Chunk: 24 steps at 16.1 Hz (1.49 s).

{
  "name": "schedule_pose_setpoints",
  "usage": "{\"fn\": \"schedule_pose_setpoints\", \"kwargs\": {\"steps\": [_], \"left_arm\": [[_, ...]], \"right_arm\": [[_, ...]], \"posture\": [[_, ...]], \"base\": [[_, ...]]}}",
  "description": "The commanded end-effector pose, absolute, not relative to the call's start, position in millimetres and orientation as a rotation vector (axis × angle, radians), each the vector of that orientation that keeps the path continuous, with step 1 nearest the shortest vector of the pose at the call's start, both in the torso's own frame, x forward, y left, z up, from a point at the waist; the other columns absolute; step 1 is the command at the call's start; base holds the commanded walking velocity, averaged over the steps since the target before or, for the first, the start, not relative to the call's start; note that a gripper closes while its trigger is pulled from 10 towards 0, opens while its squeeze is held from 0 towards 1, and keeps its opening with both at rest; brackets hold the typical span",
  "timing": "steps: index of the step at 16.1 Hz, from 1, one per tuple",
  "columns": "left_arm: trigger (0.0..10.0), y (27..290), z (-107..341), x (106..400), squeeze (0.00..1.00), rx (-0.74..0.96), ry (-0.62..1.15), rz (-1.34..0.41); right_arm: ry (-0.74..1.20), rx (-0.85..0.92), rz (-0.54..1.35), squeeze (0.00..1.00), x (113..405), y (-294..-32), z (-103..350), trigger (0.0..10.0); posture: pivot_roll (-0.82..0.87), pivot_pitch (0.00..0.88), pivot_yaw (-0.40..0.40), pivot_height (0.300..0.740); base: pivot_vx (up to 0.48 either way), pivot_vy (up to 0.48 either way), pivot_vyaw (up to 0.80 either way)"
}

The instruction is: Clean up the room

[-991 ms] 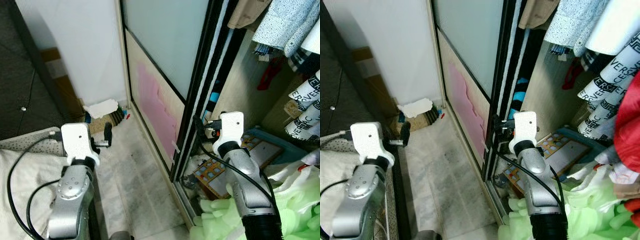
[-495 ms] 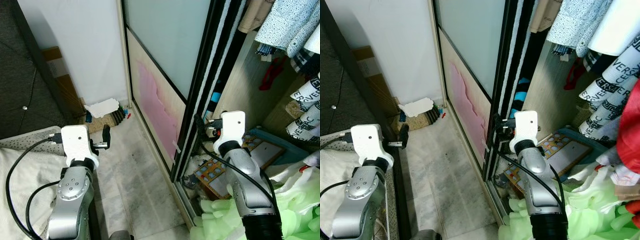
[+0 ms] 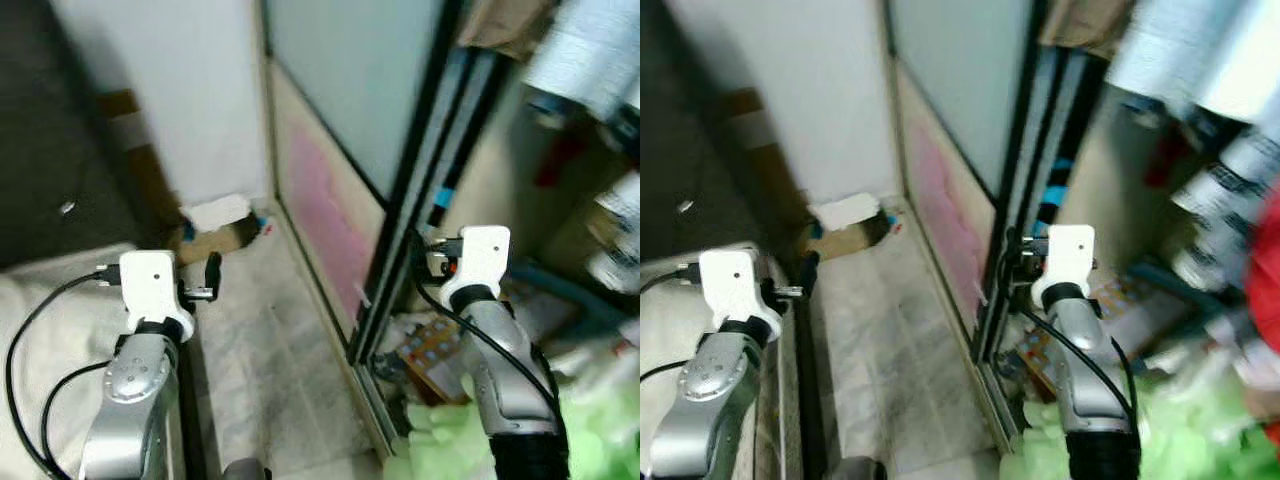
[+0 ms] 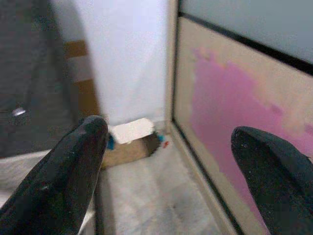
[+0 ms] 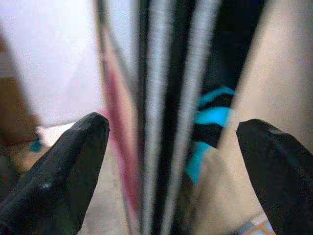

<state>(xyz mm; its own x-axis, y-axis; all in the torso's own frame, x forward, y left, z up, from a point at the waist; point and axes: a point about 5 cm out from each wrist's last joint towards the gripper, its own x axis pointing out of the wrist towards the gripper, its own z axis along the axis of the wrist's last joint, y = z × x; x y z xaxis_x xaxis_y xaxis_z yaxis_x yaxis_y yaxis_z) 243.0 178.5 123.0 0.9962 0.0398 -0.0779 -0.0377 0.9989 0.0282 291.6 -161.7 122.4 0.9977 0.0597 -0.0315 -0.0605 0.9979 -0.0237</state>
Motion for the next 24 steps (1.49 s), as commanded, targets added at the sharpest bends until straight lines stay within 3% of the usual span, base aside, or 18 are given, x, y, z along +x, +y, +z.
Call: {"fn": "schedule_pose_setpoints", "kwargs": {"steps": [1, 3, 10, 24], "left_arm": [[10.0, 177.0, 126.8, 243.5, 0.0, 0.033, 0.068, 0.04], [10.0, 173.1, 134.7, 243.9, 0.0, 0.092, -0.005, 0.035], [10.0, 170.1, 128.9, 248.8, 0.0, 0.011, 0.029, 0.051], [10.0, 159.8, 135.8, 256.7, 0.0, 0.035, 0.0, 0.033]], "right_arm": [[0.03, -0.029, 0.073, 0.0, 293.1, -159.4, 124.7, 10.0], [0.032, -0.027, 0.09, 0.0, 293.9, -157.5, 125.2, 10.0], [0.02, -0.064, 0.16, 0.0, 298.7, -154.3, 128.3, 10.0], [0.006, -0.06, 0.23, 0.0, 307.2, -147.7, 130.4, 10.0]], "posture": [[0.07, 0.0, -0.01, 0.74], [0.08, 0.0, -0.023, 0.74], [0.07, 0.0, -0.049, 0.74], [0.05, 0.0, -0.05, 0.74]], "base": [[0.0, 0.0, 0.8], [0.0, 0.0, 0.8], [0.0, 0.0, 0.8], [0.0, 0.0, 0.8]]}}
